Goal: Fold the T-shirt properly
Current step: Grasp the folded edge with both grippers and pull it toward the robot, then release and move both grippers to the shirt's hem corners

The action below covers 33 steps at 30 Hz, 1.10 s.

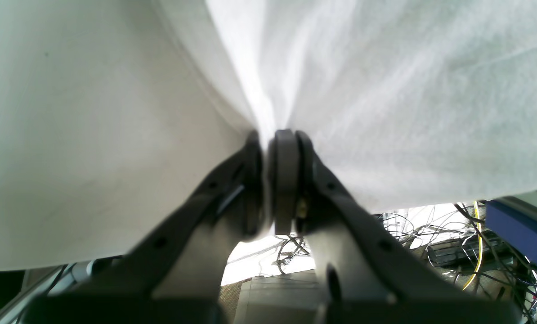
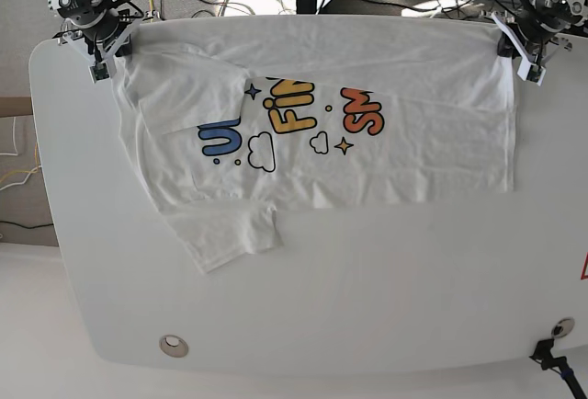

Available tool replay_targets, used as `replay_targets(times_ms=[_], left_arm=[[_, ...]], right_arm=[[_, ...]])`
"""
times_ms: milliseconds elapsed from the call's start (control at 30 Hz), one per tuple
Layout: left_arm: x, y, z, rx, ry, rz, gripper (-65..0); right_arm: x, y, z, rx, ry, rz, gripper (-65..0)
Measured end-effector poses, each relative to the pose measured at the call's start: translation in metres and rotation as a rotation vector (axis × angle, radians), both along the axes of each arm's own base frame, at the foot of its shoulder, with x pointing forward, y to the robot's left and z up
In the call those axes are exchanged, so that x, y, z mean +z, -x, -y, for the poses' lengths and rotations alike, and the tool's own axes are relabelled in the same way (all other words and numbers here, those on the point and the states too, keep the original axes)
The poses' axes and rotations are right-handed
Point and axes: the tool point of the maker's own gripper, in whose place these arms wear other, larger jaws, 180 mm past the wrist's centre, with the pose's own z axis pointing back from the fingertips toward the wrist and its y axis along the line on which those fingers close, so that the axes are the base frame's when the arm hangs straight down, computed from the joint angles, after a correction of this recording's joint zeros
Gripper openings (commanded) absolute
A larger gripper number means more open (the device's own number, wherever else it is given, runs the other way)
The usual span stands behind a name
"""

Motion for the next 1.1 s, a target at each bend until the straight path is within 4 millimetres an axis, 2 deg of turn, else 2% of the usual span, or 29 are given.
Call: replay_targets(times_ms=[67, 200, 267, 300, 367, 467, 533, 600, 667, 767, 833, 900, 967, 1100], left_arm=[[0.000, 0.000, 0.000, -0.001, 0.000, 0.001, -57.0], [0.000, -0.001, -0.001, 0.002, -0.005, 0.001, -35.8], [0.001, -0.001, -0.001, 0.002, -0.007, 0.000, -29.1], [0.001, -0.001, -0.002, 0.000, -0.008, 0.000, -26.9], [0.005, -0.004, -0.002, -0.015, -0.021, 0.000, -23.5], [0.026, -0.025, -0.002, -0.052, -0.049, 0.068, -20.9], [0.047, -0.040, -0.008, -0.045, -0.072, 0.138, -20.5], [0.063, -0.050, -0.018, -0.032, -0.112, 0.169, -20.5], [0.077, -0.061, -0.028, -0.011, -0.148, 0.183, -20.5], [0.110, -0.093, -0.046, 0.047, -0.181, 0.291, -20.5], [0.123, -0.106, -0.053, 0.067, -0.197, 0.332, -20.5], [0.129, -0.121, -0.048, 0.065, -0.183, 0.364, -20.5], [0.132, -0.142, -0.036, 0.043, -0.143, 0.401, -20.5], [0.130, -0.177, -0.028, 0.077, -0.066, 0.440, -20.8]], right_arm=[[0.000, 0.000, 0.000, -0.001, -0.001, 0.001, -65.0], [0.000, 0.000, 0.000, -0.001, -0.001, -0.001, -65.0], [0.000, 0.000, 0.000, -0.002, -0.001, -0.001, -65.0], [0.000, 0.000, 0.000, -0.003, -0.001, 0.000, -61.9], [0.004, -0.003, 0.006, -0.030, 0.001, 0.018, -46.3], [0.019, -0.011, 0.021, -0.057, 0.045, 0.060, -28.0], [0.027, -0.019, 0.021, -0.043, 0.052, 0.087, -24.1], [0.041, -0.035, 0.017, -0.029, 0.048, 0.146, -24.1], [0.048, -0.043, 0.019, -0.031, 0.057, 0.177, -24.1], [0.055, -0.057, 0.020, -0.031, 0.066, 0.201, -24.0], [0.066, -0.078, 0.020, -0.033, 0.064, 0.253, -24.0], [0.077, -0.102, 0.017, -0.040, 0.056, 0.293, -24.0], [0.086, -0.129, 0.003, -0.005, 0.033, 0.325, -24.0], [0.089, -0.173, -0.020, 0.034, -0.025, 0.357, -24.1]])
